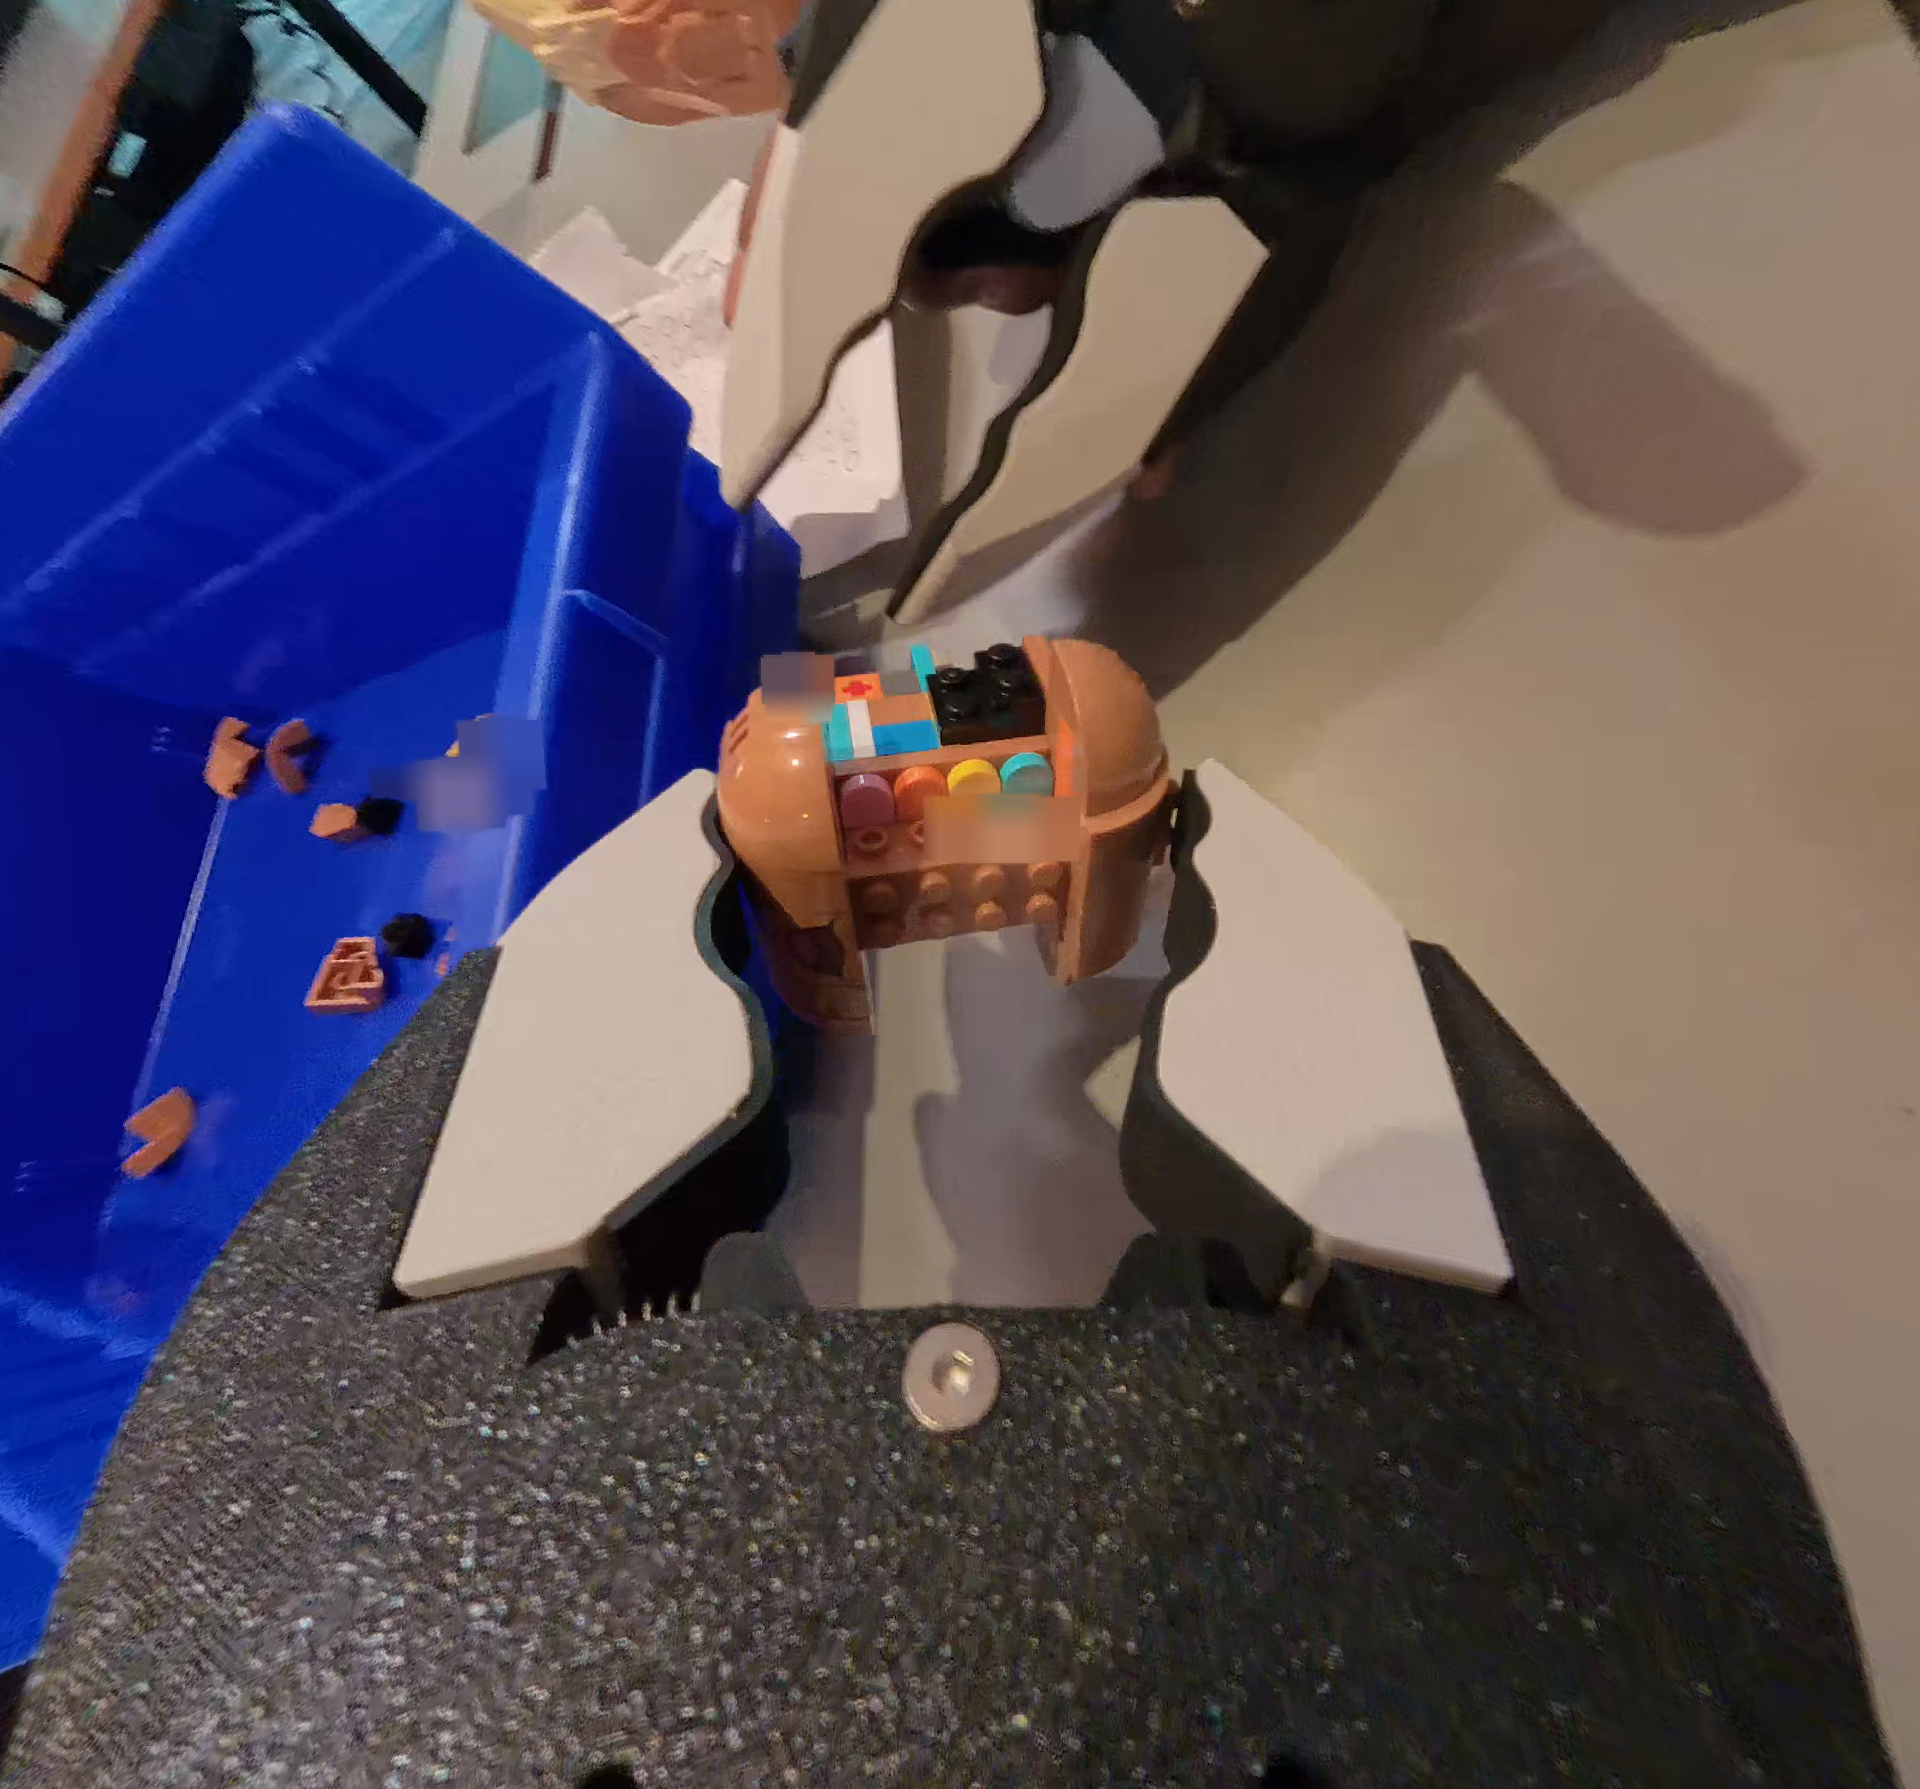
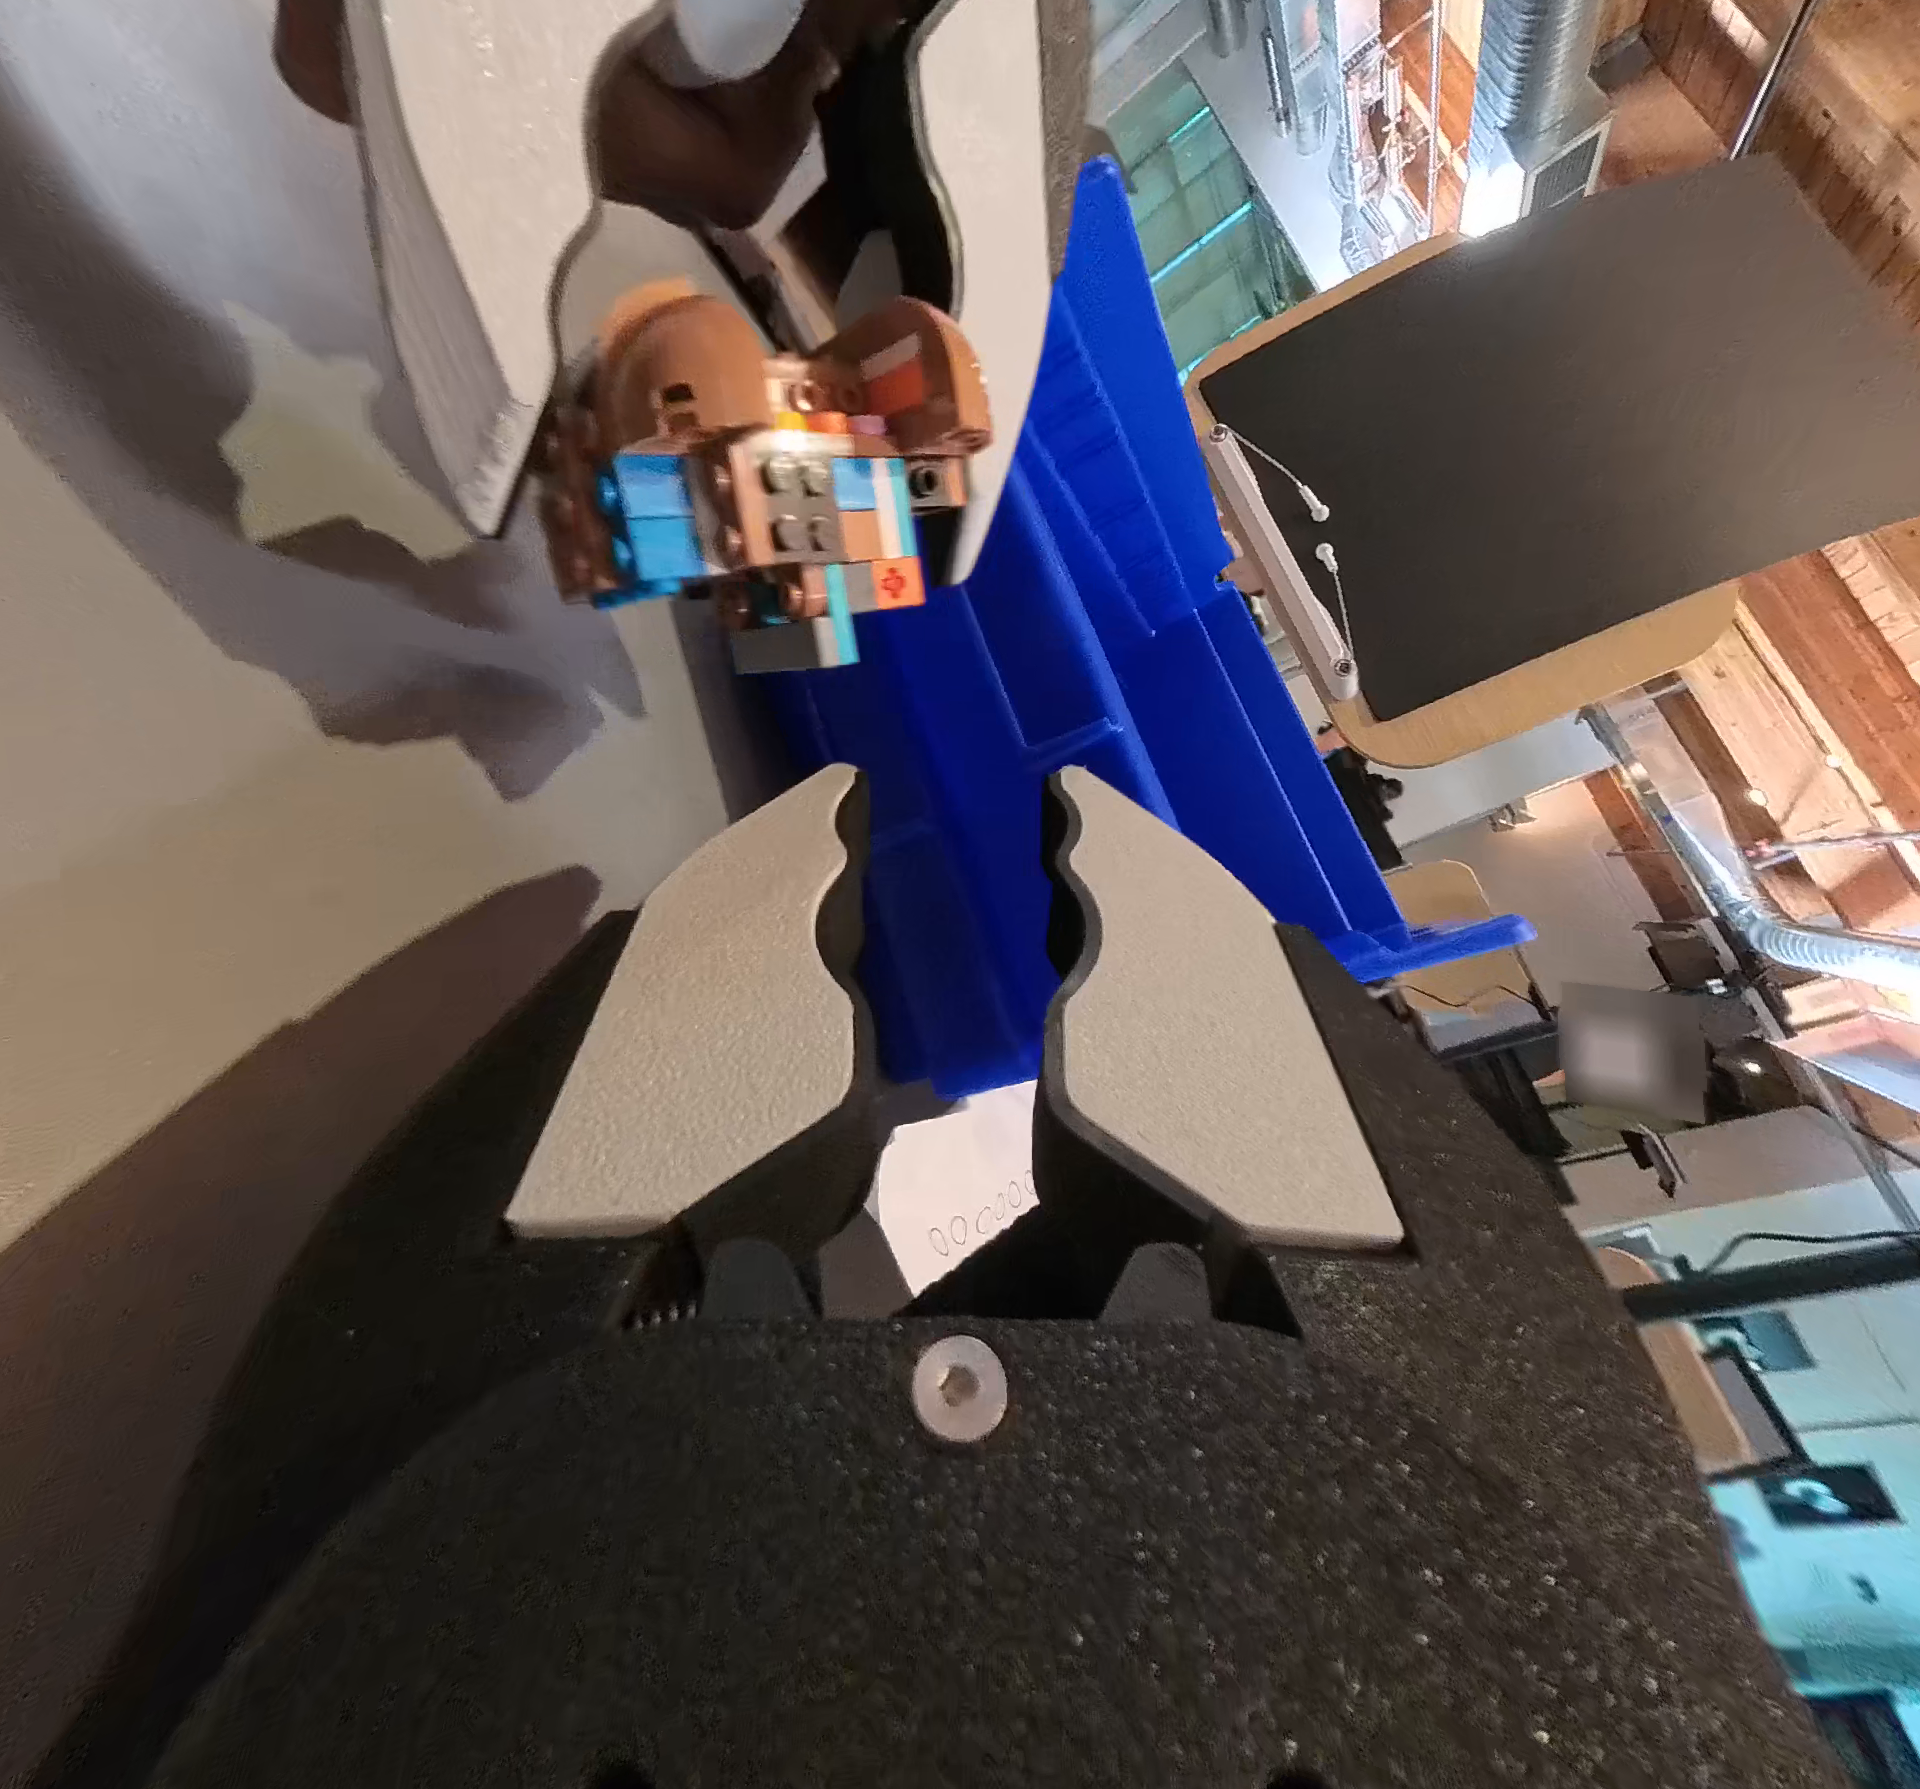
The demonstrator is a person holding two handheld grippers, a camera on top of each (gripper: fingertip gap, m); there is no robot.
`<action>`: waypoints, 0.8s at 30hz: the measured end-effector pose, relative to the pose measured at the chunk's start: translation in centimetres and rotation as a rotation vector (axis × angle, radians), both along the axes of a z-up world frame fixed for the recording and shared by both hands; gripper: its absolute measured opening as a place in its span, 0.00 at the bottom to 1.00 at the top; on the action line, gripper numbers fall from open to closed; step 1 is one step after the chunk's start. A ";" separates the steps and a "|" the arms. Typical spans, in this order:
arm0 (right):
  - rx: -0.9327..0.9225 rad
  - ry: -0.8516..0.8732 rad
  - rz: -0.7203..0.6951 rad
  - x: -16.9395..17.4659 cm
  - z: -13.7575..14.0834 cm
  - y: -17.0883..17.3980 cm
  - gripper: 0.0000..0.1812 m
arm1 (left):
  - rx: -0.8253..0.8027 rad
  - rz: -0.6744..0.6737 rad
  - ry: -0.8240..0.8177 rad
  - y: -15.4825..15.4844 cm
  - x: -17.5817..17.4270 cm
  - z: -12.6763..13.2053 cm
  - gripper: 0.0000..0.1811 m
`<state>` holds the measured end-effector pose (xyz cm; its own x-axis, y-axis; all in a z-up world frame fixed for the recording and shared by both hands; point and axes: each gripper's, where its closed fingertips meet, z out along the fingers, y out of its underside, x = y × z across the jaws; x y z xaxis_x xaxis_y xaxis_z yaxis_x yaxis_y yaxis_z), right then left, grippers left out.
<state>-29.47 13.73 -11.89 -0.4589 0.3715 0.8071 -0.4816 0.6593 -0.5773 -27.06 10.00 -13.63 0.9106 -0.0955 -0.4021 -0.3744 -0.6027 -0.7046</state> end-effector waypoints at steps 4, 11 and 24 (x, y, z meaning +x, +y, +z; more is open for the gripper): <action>-0.073 -0.074 0.073 0.6 0.4 -0.2 0.18 | -0.085 -0.030 -0.044 -0.8 0.8 -1.2 0.44; -0.160 -0.248 0.293 3.4 0.4 -2.5 0.19 | -0.232 -0.043 -0.108 -1.9 1.8 -3.2 0.44; -0.161 -0.480 0.354 4.1 -1.4 -4.8 0.17 | -0.302 -0.067 -0.141 -1.5 3.0 -4.5 0.44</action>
